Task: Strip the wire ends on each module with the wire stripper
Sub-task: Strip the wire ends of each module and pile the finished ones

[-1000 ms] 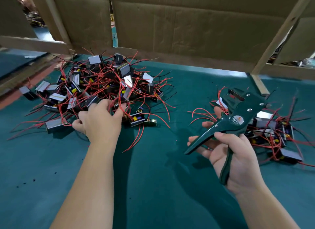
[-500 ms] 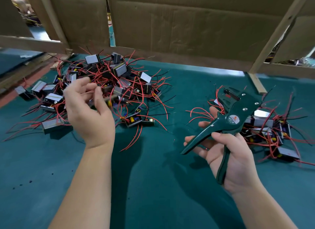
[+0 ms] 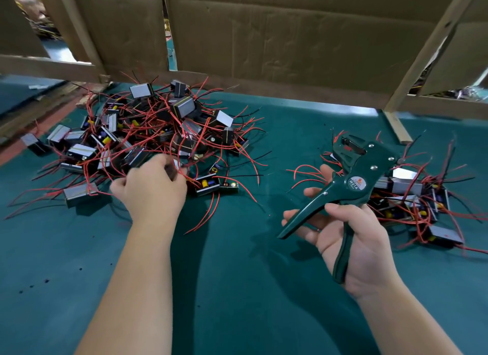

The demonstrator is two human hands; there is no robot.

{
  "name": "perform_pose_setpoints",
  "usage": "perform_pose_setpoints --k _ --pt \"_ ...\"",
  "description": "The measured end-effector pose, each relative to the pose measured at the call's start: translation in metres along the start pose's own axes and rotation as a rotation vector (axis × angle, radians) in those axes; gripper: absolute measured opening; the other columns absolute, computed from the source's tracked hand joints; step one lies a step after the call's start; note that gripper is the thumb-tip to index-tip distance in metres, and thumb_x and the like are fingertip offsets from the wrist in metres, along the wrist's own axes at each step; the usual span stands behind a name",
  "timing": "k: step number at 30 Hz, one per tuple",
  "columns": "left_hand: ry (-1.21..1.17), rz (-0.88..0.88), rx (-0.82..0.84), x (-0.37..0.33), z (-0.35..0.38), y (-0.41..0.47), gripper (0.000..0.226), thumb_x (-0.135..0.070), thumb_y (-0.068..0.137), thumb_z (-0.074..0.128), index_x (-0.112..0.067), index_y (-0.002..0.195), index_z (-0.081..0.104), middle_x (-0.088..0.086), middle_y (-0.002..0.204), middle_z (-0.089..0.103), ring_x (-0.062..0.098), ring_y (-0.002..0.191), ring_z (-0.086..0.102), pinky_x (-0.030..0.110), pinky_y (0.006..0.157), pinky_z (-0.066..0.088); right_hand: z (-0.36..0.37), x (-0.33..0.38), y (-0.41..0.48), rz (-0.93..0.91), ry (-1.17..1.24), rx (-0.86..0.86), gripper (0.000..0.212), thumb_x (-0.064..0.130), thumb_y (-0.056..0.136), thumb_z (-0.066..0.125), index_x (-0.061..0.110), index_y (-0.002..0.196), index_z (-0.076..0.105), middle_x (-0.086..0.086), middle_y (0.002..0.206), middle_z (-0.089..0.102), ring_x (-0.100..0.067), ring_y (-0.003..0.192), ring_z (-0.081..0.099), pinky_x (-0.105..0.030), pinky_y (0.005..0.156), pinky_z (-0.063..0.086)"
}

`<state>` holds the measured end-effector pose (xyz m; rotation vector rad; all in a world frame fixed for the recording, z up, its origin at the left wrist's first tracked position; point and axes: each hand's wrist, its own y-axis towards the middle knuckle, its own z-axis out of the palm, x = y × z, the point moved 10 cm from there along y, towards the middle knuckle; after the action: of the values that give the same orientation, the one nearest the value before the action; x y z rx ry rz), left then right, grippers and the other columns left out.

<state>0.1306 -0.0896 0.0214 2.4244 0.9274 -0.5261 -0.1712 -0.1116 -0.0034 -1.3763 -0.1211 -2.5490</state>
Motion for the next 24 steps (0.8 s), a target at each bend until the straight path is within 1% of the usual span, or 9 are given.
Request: perform_pose_setpoints --k 3,5,6,8,10,13,15,19,24 --pt "-0.302 0.047 -0.387 0.0 -0.043 -0.007 0.024 -0.029 0.087 0.06 -0.025 0.111 0.064 -0.007 0.099 0.069 0.021 0.096 0.058 0.043 0.098 0.026 0.0 0.001 0.0 0.001 0.012 -0.001 0.056 0.006 0.072 0.05 0.016 0.127 0.058 -0.014 0.096 0.061 -0.047 0.075 0.066 -0.048 0.064 0.056" --pt "-0.596 0.216 -0.61 -0.008 -0.068 -0.021 0.029 -0.028 0.092 0.06 -0.011 0.116 0.057 -0.018 0.104 0.062 0.019 0.093 0.06 0.043 0.096 0.039 0.001 0.002 0.0 0.001 0.017 -0.003 0.056 0.006 0.072 0.05 0.016 0.126 0.058 -0.014 0.096 0.061 -0.047 0.075 0.066 -0.048 0.064 0.056" --pt "-0.767 0.303 -0.631 -0.014 -0.073 -0.028 0.032 -0.027 0.094 0.059 -0.006 0.117 0.05 -0.022 0.104 0.06 0.023 0.091 0.064 0.045 0.089 0.047 0.001 0.001 0.0 0.002 0.019 -0.003 0.056 0.006 0.072 0.05 0.016 0.126 0.058 -0.014 0.096 0.061 -0.047 0.075 0.066 -0.049 0.064 0.056" --pt "-1.01 0.412 -0.48 -0.032 -0.067 -0.033 0.033 -0.022 0.095 0.059 -0.011 0.118 0.039 -0.02 0.097 0.063 0.027 0.077 0.069 0.04 0.069 0.056 0.002 0.001 0.0 0.006 0.02 0.0 0.057 0.007 0.071 0.049 0.015 0.127 0.058 -0.014 0.096 0.06 -0.047 0.075 0.066 -0.049 0.064 0.056" --pt "-1.048 0.436 -0.169 -0.06 -0.045 -0.036 0.025 -0.018 0.091 0.063 -0.024 0.11 0.047 -0.012 0.083 0.064 0.017 0.061 0.069 0.027 0.054 0.054 0.004 0.0 -0.001 0.017 0.016 0.018 0.058 0.008 0.071 0.049 0.016 0.128 0.057 -0.014 0.096 0.062 -0.047 0.076 0.066 -0.049 0.065 0.056" --pt "-1.07 0.289 0.369 -0.086 0.01 -0.051 0.011 -0.019 0.082 0.064 -0.029 0.084 0.062 -0.007 0.086 0.067 0.021 0.06 0.07 0.034 0.053 0.056 0.011 -0.003 -0.002 0.057 0.005 0.078 0.062 0.012 0.068 0.054 0.015 0.13 0.055 -0.019 0.096 0.066 -0.044 0.077 0.066 -0.052 0.07 0.056" --pt "-1.137 0.165 0.615 -0.094 0.036 -0.064 0.009 -0.018 0.084 0.065 -0.026 0.082 0.064 -0.003 0.095 0.071 0.028 0.071 0.072 0.036 0.053 0.056 0.016 -0.006 -0.002 0.098 0.004 0.12 0.069 0.018 0.063 0.06 0.014 0.131 0.054 -0.025 0.095 0.067 -0.043 0.077 0.066 -0.053 0.073 0.055" --pt "-1.253 0.079 0.804 -0.103 0.049 -0.078 0.02 -0.027 0.086 0.062 -0.01 0.077 0.056 0.006 0.087 0.073 0.023 0.076 0.072 0.031 0.054 0.057 0.022 -0.012 -0.004 0.157 -0.01 0.168 0.068 0.023 0.062 0.062 0.014 0.13 0.055 -0.03 0.093 0.066 -0.044 0.077 0.065 -0.051 0.071 0.055" --pt "-1.346 0.038 0.853 -0.106 0.049 -0.083 0.016 -0.028 0.083 0.06 -0.014 0.077 0.062 0.005 0.083 0.072 0.021 0.08 0.071 0.031 0.058 0.056 0.025 -0.017 -0.006 0.194 0.001 0.188 0.066 0.021 0.062 0.062 0.012 0.128 0.057 -0.028 0.087 0.064 -0.046 0.076 0.063 -0.053 0.069 0.054"
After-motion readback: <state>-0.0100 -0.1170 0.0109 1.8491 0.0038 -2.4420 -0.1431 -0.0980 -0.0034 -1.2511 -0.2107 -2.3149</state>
